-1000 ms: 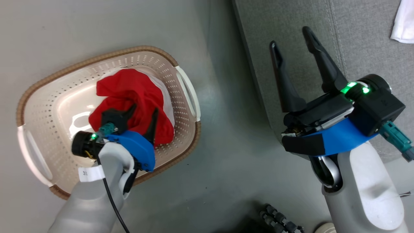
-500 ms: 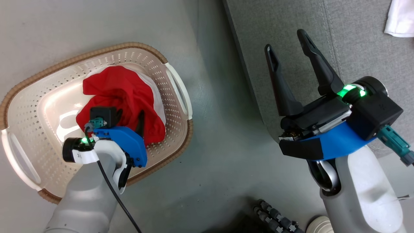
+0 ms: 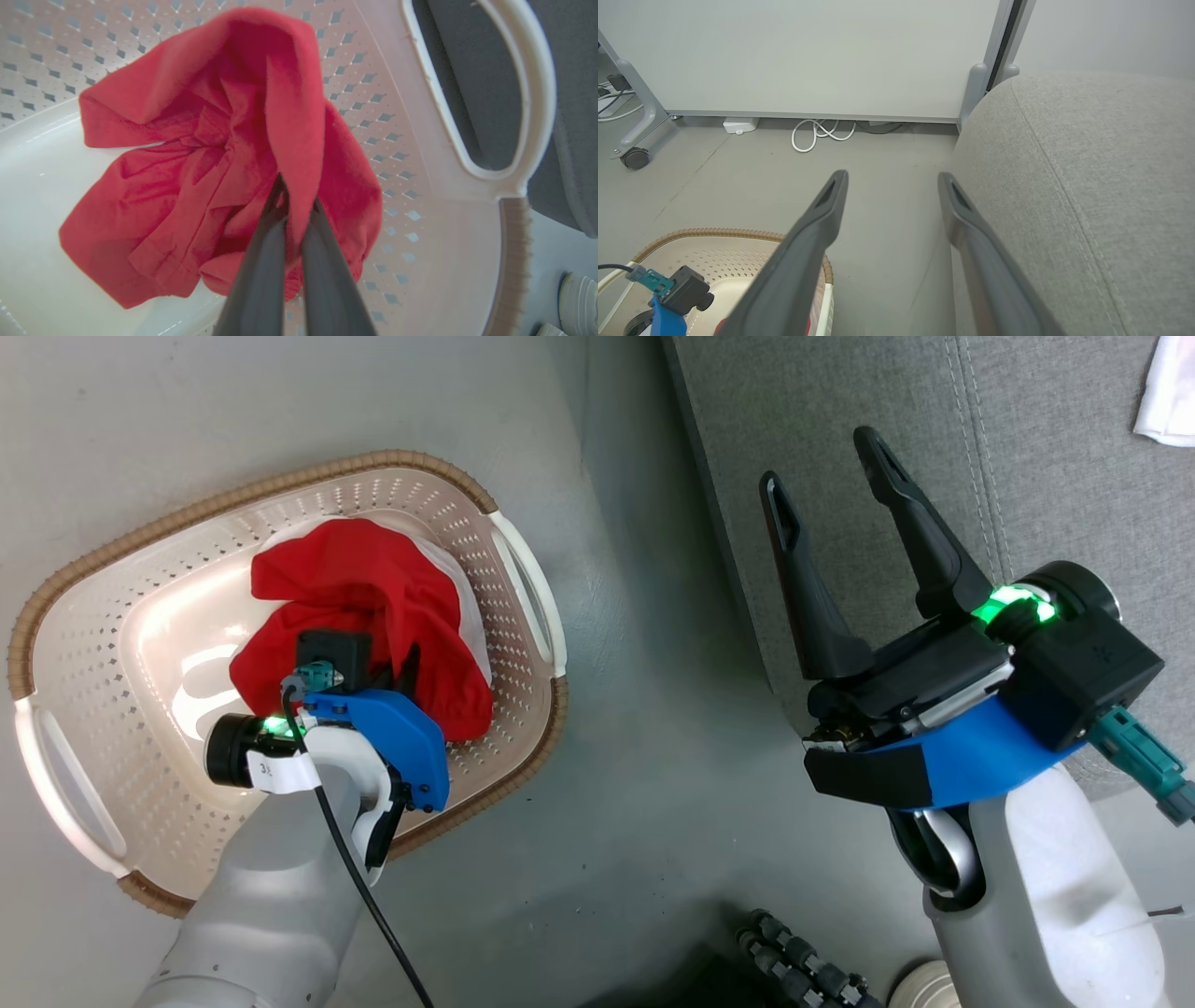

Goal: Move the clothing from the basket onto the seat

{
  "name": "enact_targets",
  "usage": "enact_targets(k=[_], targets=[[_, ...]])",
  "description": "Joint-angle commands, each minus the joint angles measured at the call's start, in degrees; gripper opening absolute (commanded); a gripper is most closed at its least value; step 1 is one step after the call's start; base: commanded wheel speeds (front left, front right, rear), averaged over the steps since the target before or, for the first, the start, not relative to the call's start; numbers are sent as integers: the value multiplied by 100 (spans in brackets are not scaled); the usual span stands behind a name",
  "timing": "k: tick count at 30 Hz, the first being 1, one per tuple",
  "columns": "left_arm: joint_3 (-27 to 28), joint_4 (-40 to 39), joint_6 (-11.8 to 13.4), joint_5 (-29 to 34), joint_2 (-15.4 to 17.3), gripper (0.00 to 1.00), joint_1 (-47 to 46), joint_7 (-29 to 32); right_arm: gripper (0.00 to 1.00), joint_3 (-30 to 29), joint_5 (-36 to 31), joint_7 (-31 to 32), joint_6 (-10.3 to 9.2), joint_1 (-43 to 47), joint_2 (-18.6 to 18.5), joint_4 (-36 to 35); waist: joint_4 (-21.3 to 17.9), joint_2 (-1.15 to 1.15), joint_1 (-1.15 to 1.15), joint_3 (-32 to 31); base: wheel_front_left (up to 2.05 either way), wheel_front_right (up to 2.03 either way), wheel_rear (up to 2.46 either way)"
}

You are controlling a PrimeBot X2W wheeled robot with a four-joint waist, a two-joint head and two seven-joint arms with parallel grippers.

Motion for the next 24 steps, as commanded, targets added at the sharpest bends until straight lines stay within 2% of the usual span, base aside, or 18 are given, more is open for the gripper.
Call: enact_targets(k=[1,11,12,16,24], targets=[[-41,-26,-9,-39,24,0,-86,9,100,7,-7,7,1,-2,16,-24,-1,0,0,-7,0,0,0],[-225,-99,-11,-203,23,0,-74,-110,100,33,-81,-10,1,-99,16,152,110,0,0,-202,0,0,0],[-316,-184,-11,-258,-50,0,52,-177,100,38,-148,21,1,-132,-32,287,287,0,0,-464,0,0,0],[-529,-293,-11,-198,-125,0,195,-236,100,42,-179,58,1,-89,-101,475,497,0,0,-875,0,0,0],[-1042,-773,-11,-268,-251,0,690,-332,100,69,-185,314,1,225,-390,954,1106,0,0,-2261,0,0,0]])
